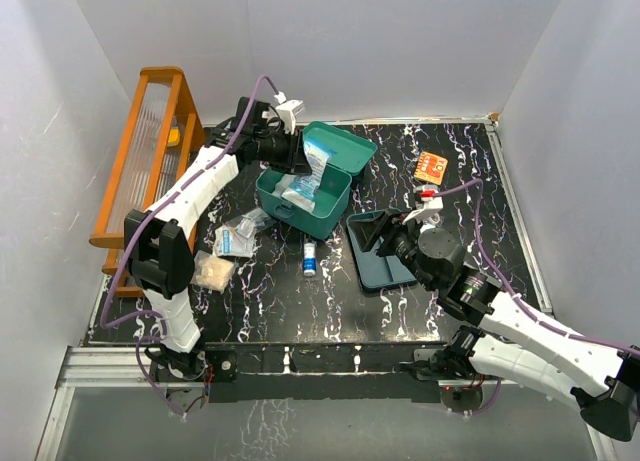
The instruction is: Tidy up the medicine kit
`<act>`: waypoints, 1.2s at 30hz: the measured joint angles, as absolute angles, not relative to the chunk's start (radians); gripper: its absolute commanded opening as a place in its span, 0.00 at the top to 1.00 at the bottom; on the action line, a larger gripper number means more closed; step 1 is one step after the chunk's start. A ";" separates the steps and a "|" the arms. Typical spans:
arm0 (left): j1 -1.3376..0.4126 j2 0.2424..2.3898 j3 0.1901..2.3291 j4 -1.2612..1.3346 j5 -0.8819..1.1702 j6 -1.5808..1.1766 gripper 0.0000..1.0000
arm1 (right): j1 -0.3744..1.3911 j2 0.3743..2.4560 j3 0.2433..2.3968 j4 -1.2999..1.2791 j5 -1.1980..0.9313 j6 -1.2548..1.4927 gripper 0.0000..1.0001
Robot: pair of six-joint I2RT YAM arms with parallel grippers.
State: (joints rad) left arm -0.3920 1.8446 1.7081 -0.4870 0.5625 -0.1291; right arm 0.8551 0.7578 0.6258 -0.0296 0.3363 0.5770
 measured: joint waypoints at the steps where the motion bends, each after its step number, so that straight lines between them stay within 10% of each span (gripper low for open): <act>1: -0.392 1.845 1.708 -0.484 0.562 -0.118 0.84 | 0.855 0.759 0.626 -0.030 0.339 0.577 0.43; 36: -0.406 2.148 1.872 -0.674 0.686 0.086 0.84 | 0.855 0.823 0.626 -0.019 0.357 0.581 0.43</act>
State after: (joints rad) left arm -0.4061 2.1475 1.8717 -0.6743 0.6865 0.0860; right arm 0.8551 0.8234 0.6258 -0.0193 0.3573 0.5812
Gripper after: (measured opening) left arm 0.161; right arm 0.574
